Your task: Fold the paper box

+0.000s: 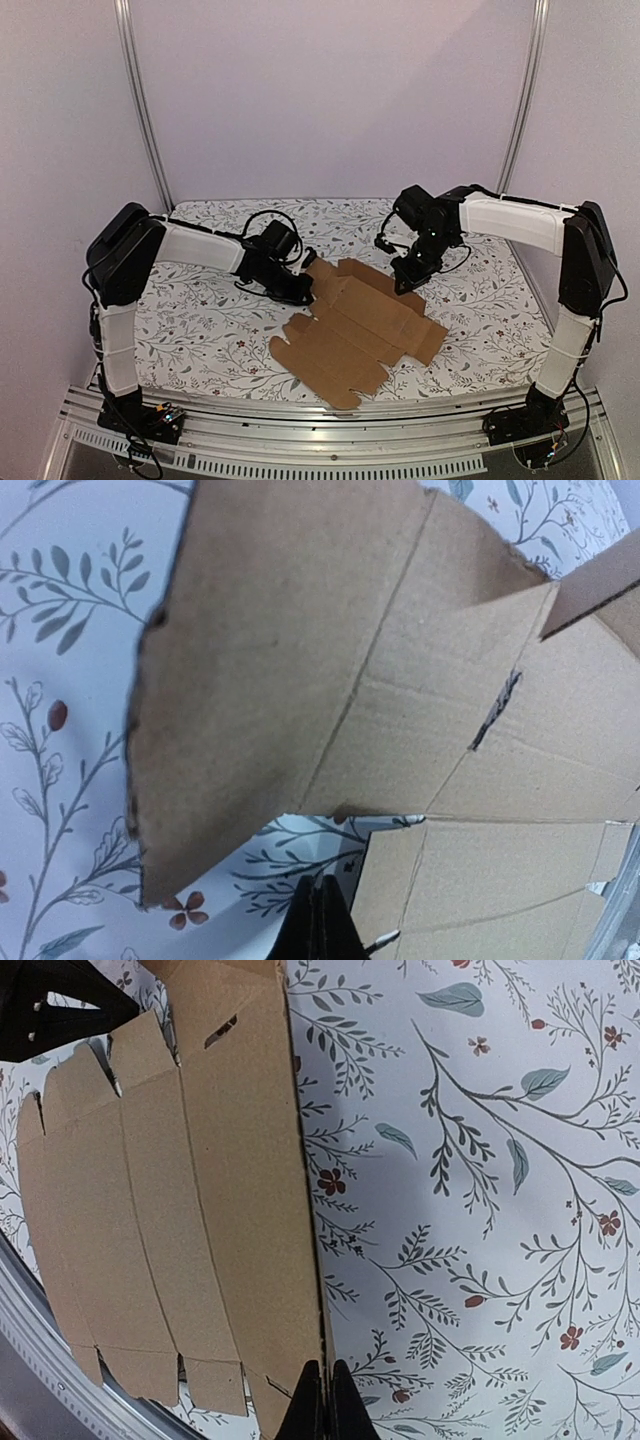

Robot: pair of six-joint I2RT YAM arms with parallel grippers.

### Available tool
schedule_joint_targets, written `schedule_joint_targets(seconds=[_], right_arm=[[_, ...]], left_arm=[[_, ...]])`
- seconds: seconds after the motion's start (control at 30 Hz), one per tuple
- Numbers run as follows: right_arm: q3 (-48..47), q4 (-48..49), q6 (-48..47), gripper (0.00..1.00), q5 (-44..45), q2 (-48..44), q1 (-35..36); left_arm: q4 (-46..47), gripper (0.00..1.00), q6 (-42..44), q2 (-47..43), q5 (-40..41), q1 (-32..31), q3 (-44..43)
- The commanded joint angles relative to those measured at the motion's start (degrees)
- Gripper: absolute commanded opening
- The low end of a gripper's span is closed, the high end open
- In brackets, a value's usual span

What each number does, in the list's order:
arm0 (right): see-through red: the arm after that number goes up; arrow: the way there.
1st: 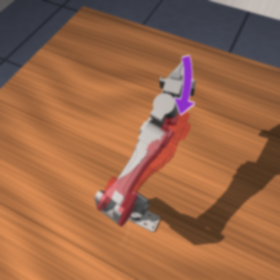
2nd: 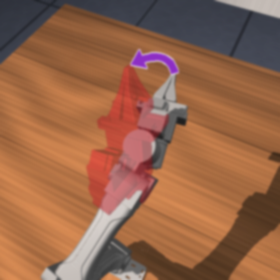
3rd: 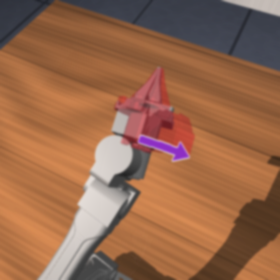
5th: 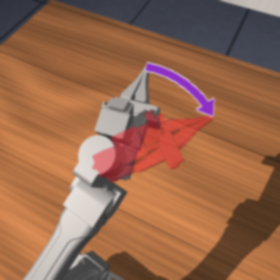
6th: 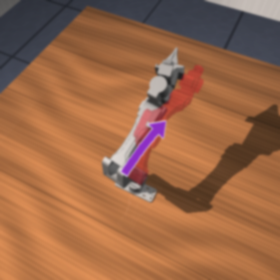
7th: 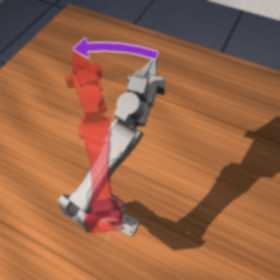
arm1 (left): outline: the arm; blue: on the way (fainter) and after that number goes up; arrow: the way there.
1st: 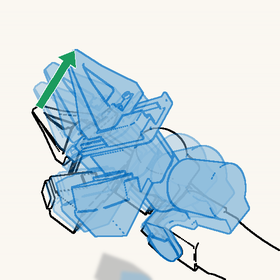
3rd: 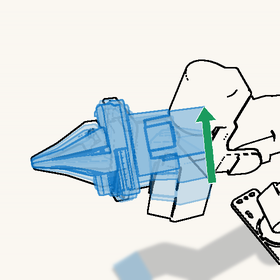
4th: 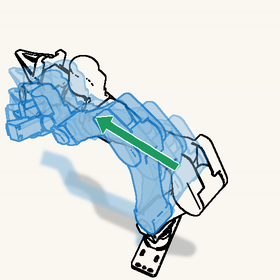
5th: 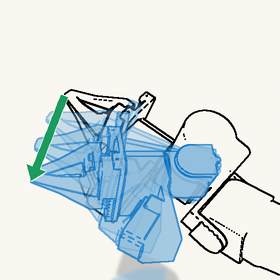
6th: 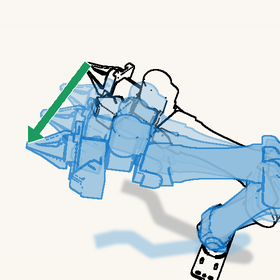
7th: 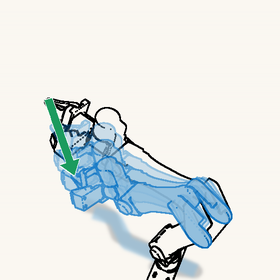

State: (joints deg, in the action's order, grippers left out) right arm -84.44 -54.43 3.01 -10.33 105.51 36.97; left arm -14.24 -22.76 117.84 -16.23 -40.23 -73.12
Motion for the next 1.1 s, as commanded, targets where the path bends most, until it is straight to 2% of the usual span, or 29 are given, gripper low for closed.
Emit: schedule_joint_targets(seconds=[0.0, 0.63, 0.9, 1.07], right_arm=[[0.9, 3.4, 1.4, 0.0, -0.8, -0.4, 0.0], [2.7, 4.9, 1.5, 0.0, -0.2, -1.0, 0.1], [3.7, 6.3, -2.3, 0.0, 0.4, -4.5, 0.5], [3.6, 7.2, -8.5, 0.0, 4.2, -6.4, 2.2]], left_arm=[[2.8, 0.0, -1.0, -2.0, -6.8, -1.8, 1.0], [5.1, 0.0, -3.2, -2.3, -6.7, -5.0, 3.5], [-1.4, 0.01, -1.2, -8.8, -3.0, -3.5, 0.5], [-6.2, 0.03, -0.3, -14.7, -0.3, -1.6, -0.2]])
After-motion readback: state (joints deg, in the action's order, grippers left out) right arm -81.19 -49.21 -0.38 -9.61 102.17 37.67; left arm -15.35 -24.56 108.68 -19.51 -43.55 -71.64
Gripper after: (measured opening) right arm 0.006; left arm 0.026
